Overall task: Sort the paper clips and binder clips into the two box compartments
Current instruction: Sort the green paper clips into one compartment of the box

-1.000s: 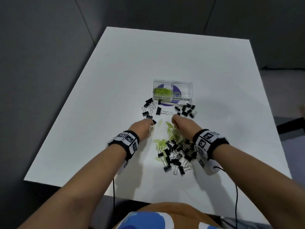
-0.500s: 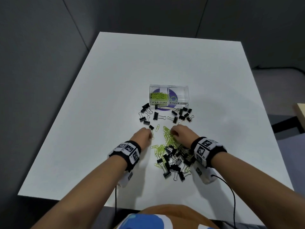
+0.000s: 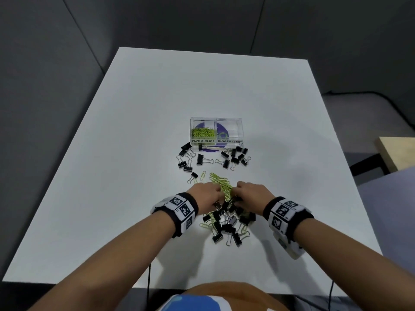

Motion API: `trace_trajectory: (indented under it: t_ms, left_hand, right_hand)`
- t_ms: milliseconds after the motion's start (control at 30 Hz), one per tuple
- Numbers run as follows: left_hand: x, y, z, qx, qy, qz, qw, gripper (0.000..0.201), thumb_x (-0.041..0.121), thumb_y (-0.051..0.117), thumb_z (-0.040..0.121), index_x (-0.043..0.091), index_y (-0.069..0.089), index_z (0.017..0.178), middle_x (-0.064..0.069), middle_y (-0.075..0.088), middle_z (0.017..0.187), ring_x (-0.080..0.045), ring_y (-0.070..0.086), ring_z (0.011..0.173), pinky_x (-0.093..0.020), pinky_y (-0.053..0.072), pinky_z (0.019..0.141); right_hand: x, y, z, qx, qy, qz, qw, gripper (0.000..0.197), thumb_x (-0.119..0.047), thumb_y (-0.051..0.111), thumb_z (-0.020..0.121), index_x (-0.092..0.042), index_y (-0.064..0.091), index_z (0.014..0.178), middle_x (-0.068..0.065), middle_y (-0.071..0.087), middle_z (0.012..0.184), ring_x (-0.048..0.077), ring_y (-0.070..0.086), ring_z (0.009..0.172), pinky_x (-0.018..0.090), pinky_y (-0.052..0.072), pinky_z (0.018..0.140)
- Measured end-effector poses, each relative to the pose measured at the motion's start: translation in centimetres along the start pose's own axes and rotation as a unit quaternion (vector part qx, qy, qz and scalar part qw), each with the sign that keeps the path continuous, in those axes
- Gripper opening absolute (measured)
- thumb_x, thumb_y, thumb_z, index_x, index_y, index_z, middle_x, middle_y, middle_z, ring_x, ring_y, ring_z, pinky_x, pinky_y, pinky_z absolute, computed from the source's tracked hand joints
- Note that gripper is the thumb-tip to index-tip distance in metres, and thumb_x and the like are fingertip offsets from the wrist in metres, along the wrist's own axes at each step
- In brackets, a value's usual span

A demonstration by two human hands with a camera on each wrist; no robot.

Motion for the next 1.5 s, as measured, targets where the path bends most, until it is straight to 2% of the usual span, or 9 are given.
trace_trajectory:
  t_ms: [267, 433, 533, 667, 833, 967, 1133, 1333, 1500]
  left_hand:
    - [-1.4, -0.1, -1.1, 0.025, -0.033, -0.061, 0.997, 0.021, 0.026, 0.052, 0.093, 0.016, 0.063, 0.108, -0.001, 0.056, 0.115, -0.018, 0.055, 0.106, -0.03, 0.048, 0.085]
    - [-3.4, -1.3, -1.3, 0.069, -0.088, -0.113, 0.987, 0.021, 0.024, 0.046, 0.097, 0.015, 0.059, 0.111, 0.0, 0.064, 0.111, -0.017, 0.059, 0.1, -0.026, 0.047, 0.085]
    - [-4.7, -2.5, -1.3, 0.115, -0.114, -0.124, 0.979, 0.024, 0.023, 0.043, 0.098, 0.015, 0.058, 0.116, 0.0, 0.064, 0.114, -0.016, 0.06, 0.101, -0.022, 0.045, 0.083]
    - [-7.6, -4.0, -1.4, 0.172, -0.185, -0.108, 0.962, 0.025, 0.02, 0.041, 0.098, 0.016, 0.059, 0.115, -0.001, 0.064, 0.114, -0.018, 0.06, 0.101, -0.029, 0.049, 0.082]
    - [-10.7, -5.0, -0.4, 0.183, -0.26, -0.088, 0.944, 0.029, 0.017, 0.04, 0.096, 0.019, 0.06, 0.116, -0.003, 0.063, 0.119, -0.024, 0.059, 0.108, -0.034, 0.049, 0.081]
    - [-10.1, -5.7, 0.4, 0.218, -0.215, -0.067, 0.95, 0.035, 0.016, 0.044, 0.096, 0.018, 0.051, 0.13, -0.005, 0.052, 0.132, -0.025, 0.05, 0.118, -0.037, 0.048, 0.086]
    - [-5.1, -2.6, 0.7, 0.099, -0.031, 0.009, 0.995, 0.031, 0.017, 0.048, 0.095, 0.017, 0.055, 0.124, -0.003, 0.055, 0.126, -0.018, 0.054, 0.113, -0.028, 0.05, 0.089]
    - [-5.1, 0.9, -0.1, 0.12, -0.077, 0.061, 0.988, 0.043, 0.011, 0.048, 0.094, 0.014, 0.043, 0.137, -0.008, 0.043, 0.145, -0.023, 0.047, 0.128, -0.036, 0.036, 0.107]
    - [-3.8, 2.2, -1.0, 0.121, 0.003, 0.068, 0.99, 0.051, 0.006, 0.056, 0.089, 0.017, 0.044, 0.137, -0.006, 0.045, 0.144, -0.023, 0.047, 0.129, -0.039, 0.037, 0.106]
  right_hand:
    - [-0.6, -0.8, 1.2, 0.032, -0.015, 0.054, 0.998, 0.018, -0.019, 0.045, 0.094, -0.012, 0.06, 0.101, 0.007, 0.058, 0.105, 0.022, 0.055, 0.087, 0.027, 0.033, 0.065]
    - [-0.3, -2.3, 1.5, 0.068, -0.001, 0.076, 0.995, 0.028, -0.027, 0.047, 0.094, -0.015, 0.055, 0.117, 0.003, 0.056, 0.117, 0.021, 0.056, 0.105, 0.03, 0.045, 0.077]
    - [-0.9, -1.7, 0.7, 0.029, -0.05, 0.049, 0.997, 0.029, -0.031, 0.051, 0.091, -0.016, 0.053, 0.116, 0.003, 0.056, 0.116, 0.019, 0.056, 0.1, 0.027, 0.044, 0.075]
    - [-0.8, -0.6, -0.4, 0.009, -0.08, 0.007, 0.997, 0.031, -0.022, 0.048, 0.089, -0.019, 0.052, 0.12, 0.003, 0.055, 0.116, 0.021, 0.054, 0.103, 0.031, 0.047, 0.076]
    - [-1.1, 0.4, -0.9, -0.022, -0.072, -0.013, 0.997, 0.036, -0.028, 0.052, 0.089, -0.021, 0.046, 0.125, 0.003, 0.05, 0.122, 0.022, 0.052, 0.107, 0.034, 0.05, 0.084]
    - [-1.1, 0.7, -0.4, -0.024, -0.05, 0.019, 0.998, 0.037, -0.028, 0.056, 0.089, -0.02, 0.047, 0.124, 0.002, 0.049, 0.125, 0.02, 0.052, 0.109, 0.033, 0.05, 0.084]
    - [-0.8, 0.5, 0.1, -0.033, -0.036, 0.048, 0.998, 0.036, -0.025, 0.059, 0.088, -0.018, 0.049, 0.122, 0.004, 0.048, 0.123, 0.022, 0.052, 0.106, 0.032, 0.046, 0.081]
    - [-0.8, 0.4, 0.2, -0.033, -0.033, 0.053, 0.997, 0.036, -0.026, 0.061, 0.086, -0.015, 0.048, 0.117, 0.004, 0.05, 0.12, 0.022, 0.056, 0.098, 0.032, 0.049, 0.079]
    - [-0.8, 0.4, 0.4, -0.041, -0.022, 0.074, 0.996, 0.036, -0.023, 0.062, 0.085, -0.014, 0.048, 0.117, 0.003, 0.05, 0.119, 0.02, 0.055, 0.099, 0.03, 0.048, 0.08]
Point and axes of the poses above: each hand's wrist, its own z-axis towards the middle knuckle, its own y-axis out of the palm, x = y × z, the point moved 6 cm from there along z, towards the middle knuckle
